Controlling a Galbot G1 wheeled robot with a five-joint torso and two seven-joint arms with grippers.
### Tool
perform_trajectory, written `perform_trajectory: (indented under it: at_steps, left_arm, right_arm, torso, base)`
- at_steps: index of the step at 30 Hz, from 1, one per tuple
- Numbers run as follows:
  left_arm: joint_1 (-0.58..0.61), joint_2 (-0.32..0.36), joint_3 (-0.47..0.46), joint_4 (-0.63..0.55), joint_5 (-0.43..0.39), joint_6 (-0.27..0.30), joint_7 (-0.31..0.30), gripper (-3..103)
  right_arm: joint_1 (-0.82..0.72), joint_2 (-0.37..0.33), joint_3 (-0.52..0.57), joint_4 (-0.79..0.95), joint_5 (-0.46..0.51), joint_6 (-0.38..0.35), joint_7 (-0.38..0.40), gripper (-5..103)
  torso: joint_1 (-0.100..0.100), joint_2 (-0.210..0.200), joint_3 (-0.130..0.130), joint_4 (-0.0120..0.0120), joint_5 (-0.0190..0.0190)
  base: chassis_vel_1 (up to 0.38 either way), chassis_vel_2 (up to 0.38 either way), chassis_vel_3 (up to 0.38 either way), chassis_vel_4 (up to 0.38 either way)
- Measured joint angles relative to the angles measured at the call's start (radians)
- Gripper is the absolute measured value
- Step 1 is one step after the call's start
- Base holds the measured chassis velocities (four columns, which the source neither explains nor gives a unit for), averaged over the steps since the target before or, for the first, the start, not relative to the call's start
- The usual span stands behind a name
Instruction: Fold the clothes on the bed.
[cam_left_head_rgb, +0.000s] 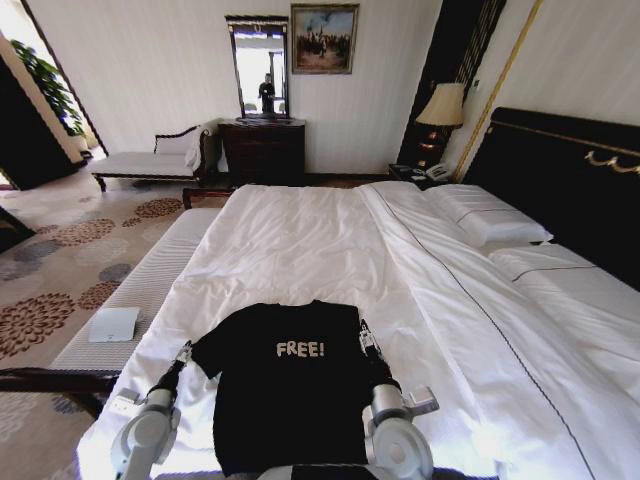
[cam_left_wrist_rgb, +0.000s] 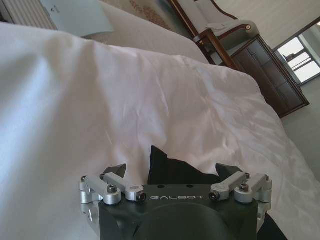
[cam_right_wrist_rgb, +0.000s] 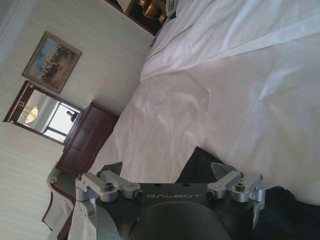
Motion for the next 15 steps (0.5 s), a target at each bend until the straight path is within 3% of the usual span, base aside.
perform_trajectory:
  at_steps: [3, 9, 15]
  left_arm:
    - [-0.006, -0.014, 0.009, 0.005, -0.041, 0.017, -0.015, 100]
    - [-0.031, -0.028, 0.012, 0.015, -0.111, 0.040, -0.052, 103]
    - [-0.061, -0.028, 0.013, 0.054, -0.124, 0.047, -0.065, 86]
  right_arm:
    - [-0.008, -0.002, 0.002, 0.004, 0.003, 0.000, 0.006, 100]
    - [-0.009, -0.001, 0.003, 0.002, 0.011, -0.002, 0.015, 100]
    - [-0.009, 0.012, -0.003, -0.013, -0.003, -0.005, 0.028, 100]
  torso:
    - [0.000, 0.000, 0.000, 0.0000, 0.0000]
    - [0.000, 0.000, 0.000, -0.0001, 0.0000]
    - [0.000, 0.000, 0.000, 0.0000, -0.0001]
  base:
    - [0.000, 0.000, 0.000, 0.000]
    - [0.000, 0.000, 0.000, 0.000]
    - [0.000, 0.000, 0.000, 0.000]
